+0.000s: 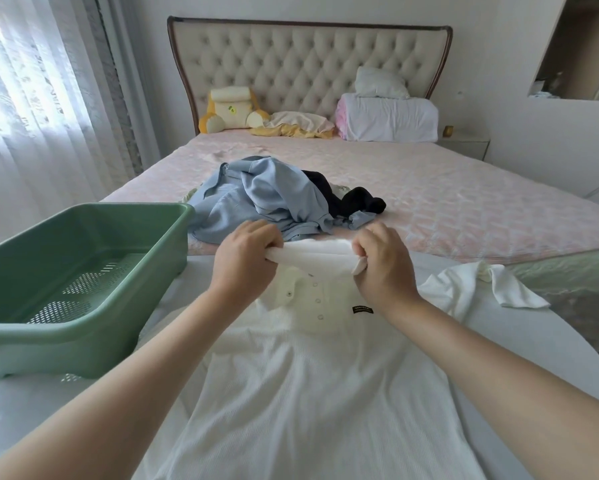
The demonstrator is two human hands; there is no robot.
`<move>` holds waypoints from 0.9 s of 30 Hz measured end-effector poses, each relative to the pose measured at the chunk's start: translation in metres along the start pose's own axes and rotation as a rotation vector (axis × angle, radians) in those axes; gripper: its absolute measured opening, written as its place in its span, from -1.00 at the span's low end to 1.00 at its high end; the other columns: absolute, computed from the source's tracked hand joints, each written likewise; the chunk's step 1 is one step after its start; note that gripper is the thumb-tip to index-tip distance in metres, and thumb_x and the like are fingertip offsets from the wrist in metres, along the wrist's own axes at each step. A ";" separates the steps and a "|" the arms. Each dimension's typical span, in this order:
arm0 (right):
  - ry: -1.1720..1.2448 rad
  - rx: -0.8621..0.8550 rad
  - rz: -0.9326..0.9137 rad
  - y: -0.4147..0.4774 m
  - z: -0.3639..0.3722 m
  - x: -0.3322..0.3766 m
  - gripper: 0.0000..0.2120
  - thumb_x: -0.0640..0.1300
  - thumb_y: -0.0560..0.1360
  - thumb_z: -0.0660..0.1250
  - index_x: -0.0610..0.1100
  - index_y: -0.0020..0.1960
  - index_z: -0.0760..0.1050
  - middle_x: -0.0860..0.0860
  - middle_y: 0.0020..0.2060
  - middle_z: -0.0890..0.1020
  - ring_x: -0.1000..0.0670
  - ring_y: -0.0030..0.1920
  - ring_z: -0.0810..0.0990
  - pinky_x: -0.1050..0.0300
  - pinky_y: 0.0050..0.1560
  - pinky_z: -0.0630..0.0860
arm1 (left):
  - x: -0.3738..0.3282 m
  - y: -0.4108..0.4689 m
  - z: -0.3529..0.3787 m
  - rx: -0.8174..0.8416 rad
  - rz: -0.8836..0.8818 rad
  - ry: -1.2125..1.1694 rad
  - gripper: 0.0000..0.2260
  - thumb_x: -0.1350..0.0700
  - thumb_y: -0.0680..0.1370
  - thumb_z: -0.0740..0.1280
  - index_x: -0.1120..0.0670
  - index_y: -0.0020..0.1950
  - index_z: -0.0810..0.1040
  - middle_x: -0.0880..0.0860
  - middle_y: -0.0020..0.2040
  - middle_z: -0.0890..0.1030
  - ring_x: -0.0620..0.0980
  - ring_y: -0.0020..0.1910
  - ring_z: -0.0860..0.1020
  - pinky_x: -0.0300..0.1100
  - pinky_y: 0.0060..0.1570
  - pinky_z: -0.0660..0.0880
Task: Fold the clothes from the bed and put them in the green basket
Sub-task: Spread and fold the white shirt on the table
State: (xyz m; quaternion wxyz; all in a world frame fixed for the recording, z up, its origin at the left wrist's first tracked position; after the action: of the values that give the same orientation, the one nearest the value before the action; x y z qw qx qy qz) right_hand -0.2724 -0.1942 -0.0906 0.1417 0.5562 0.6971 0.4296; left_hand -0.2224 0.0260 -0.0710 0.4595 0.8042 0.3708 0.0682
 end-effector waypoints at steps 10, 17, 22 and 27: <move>0.199 1.314 0.329 -0.035 -0.002 0.005 -0.81 -0.20 0.35 0.28 0.02 -0.11 0.56 0.17 -0.24 0.58 0.11 -0.24 0.49 0.23 -0.19 0.42 | -0.017 -0.051 0.010 1.654 -0.378 -0.323 -0.76 0.15 0.51 0.45 -0.04 0.16 0.62 -0.08 0.02 0.70 -0.10 0.00 0.66 -0.29 0.01 0.52; 0.059 0.818 0.459 -0.018 0.009 -0.013 -0.79 -0.05 0.55 0.20 0.02 -0.04 0.62 0.08 -0.11 0.70 0.07 -0.17 0.62 0.11 -0.10 0.50 | 0.032 -0.023 0.021 0.683 -0.600 -0.212 -0.79 0.17 0.59 0.22 -0.08 -0.05 0.62 -0.04 -0.12 0.69 -0.06 -0.31 0.60 -0.20 -0.24 0.48; -0.347 0.580 0.414 -0.008 0.030 -0.039 -0.65 0.05 0.65 0.15 0.04 0.42 0.34 -0.06 0.29 0.41 -0.12 0.07 0.57 0.05 -0.12 0.44 | 0.059 -0.035 0.051 0.728 -0.654 0.197 -0.65 -0.08 0.64 0.14 -0.10 0.42 0.41 0.06 0.30 0.52 0.09 0.21 0.51 -0.08 0.09 0.44; -0.313 0.691 0.490 -0.004 0.044 -0.067 -0.47 -0.04 0.65 0.21 0.12 0.58 0.16 -0.02 0.31 0.54 -0.11 0.24 0.55 0.07 -0.04 0.45 | 0.068 -0.023 0.074 0.689 -0.689 0.173 -0.56 0.08 0.59 0.17 -0.18 0.47 0.33 0.00 0.27 0.56 0.07 0.17 0.53 -0.12 -0.01 0.41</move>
State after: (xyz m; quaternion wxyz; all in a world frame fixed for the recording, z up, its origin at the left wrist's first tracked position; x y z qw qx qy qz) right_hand -0.2223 -0.2353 -0.1383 -0.0544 0.7777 0.6177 0.1030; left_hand -0.1525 0.0270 -0.1470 0.1305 0.7314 0.6529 -0.1477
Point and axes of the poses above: each hand's wrist, its own y-axis towards the middle knuckle, its own z-axis out of the palm, x = y × z, the point moved 3 cm from there along y, towards the middle knuckle
